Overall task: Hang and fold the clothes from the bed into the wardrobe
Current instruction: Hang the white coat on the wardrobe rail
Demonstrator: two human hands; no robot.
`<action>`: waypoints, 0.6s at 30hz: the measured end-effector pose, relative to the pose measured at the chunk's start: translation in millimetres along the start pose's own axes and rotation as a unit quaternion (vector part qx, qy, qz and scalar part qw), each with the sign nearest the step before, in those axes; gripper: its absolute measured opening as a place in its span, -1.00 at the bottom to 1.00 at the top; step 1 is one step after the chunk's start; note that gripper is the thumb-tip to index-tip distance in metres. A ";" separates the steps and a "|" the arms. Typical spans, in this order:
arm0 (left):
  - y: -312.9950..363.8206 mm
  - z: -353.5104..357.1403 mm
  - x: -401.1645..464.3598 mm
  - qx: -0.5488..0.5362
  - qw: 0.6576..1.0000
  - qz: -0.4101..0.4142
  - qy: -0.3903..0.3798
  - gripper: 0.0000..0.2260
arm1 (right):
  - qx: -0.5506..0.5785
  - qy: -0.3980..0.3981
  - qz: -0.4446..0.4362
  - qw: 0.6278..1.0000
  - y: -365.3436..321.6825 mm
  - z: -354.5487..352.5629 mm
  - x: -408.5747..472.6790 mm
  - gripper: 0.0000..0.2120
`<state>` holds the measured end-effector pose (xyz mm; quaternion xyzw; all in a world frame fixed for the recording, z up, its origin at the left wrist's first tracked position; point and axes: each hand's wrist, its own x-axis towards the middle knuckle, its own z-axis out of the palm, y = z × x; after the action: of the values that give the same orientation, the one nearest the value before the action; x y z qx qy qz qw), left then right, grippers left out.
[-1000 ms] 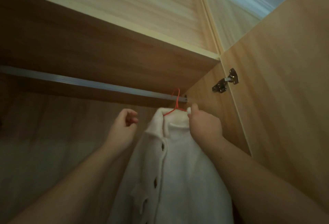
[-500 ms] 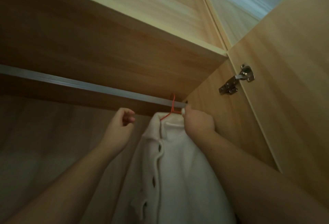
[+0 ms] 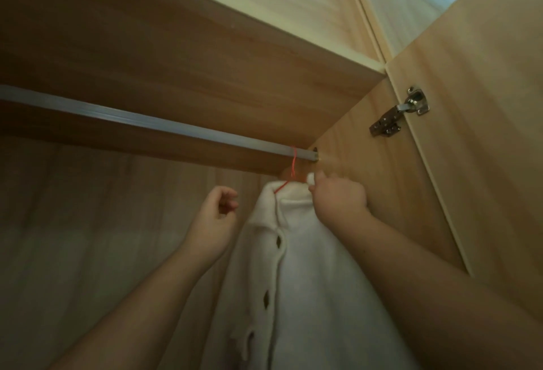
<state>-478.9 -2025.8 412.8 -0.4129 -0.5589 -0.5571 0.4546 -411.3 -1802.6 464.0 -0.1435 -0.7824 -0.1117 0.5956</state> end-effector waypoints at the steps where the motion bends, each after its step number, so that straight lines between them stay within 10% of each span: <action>1: 3.5 -2.7 -4.0 -0.006 1.000 -0.005 -0.002 -0.62 | -0.016 -0.004 0.001 1.000 -1.9 -6.0 -8.2 -0.59; 18: 113.7 41.5 -187.8 -0.299 0.946 -0.091 -0.091 -0.71 | 0.136 -0.008 0.076 0.988 38.0 -173.5 -237.4 -0.58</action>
<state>-324.7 -1971.6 260.5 -0.5256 -0.4412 -0.6979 0.2050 -182.4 -1848.8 281.4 -0.1214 -0.7818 0.0426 0.6101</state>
